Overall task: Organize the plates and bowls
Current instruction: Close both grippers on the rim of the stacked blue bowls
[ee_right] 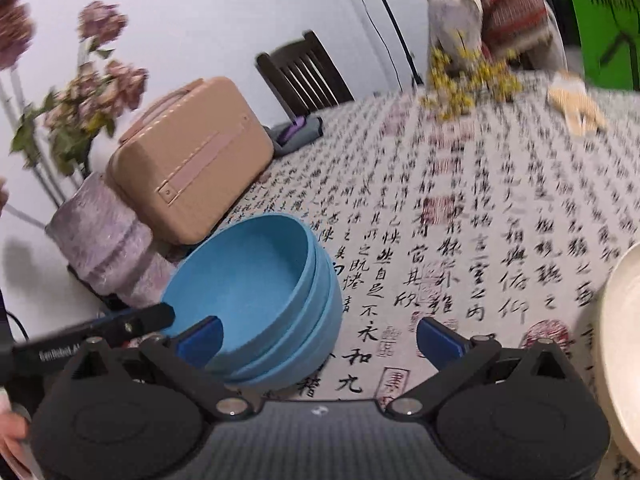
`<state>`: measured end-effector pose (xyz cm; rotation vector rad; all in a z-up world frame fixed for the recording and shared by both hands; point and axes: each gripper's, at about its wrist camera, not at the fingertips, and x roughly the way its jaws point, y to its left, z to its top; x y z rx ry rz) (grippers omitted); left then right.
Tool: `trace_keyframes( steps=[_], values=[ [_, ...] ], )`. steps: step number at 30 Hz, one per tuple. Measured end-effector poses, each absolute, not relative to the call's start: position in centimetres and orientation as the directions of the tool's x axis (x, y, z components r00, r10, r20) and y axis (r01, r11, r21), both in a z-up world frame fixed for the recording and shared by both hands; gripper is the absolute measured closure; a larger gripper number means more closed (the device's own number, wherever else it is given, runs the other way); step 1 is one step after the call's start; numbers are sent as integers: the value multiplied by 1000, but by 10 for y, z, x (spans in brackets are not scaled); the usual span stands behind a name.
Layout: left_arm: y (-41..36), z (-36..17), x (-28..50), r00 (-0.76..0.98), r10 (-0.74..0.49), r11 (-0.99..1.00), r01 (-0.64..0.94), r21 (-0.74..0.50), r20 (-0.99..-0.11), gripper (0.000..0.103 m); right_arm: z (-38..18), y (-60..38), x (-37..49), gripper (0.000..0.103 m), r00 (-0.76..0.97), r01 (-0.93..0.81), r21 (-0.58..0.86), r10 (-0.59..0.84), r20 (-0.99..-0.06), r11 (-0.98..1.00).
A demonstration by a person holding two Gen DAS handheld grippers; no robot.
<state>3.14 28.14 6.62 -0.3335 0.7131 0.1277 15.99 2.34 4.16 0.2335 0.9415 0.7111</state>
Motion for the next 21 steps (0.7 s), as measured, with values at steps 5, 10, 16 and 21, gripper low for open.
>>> trace_keyframes(
  steps=[5, 10, 16, 21],
  values=[
    [288, 54, 59, 692, -36, 926, -249, -285, -721, 0, 23, 43, 186, 1, 306, -389, 521, 641, -704, 759],
    [293, 41, 79, 646, -57, 912, -277, -303, -761, 0, 6, 56, 201, 7, 228, -344, 551, 637, -736, 760],
    [297, 26, 93, 598, -92, 879, -327, -347, -796, 20, -5, 67, 212, 21, 190, -316, 554, 624, -758, 770],
    [301, 18, 97, 568, -135, 850, -355, -389, -812, 42, -13, 73, 216, 35, 149, -302, 587, 646, -749, 751]
  ],
)
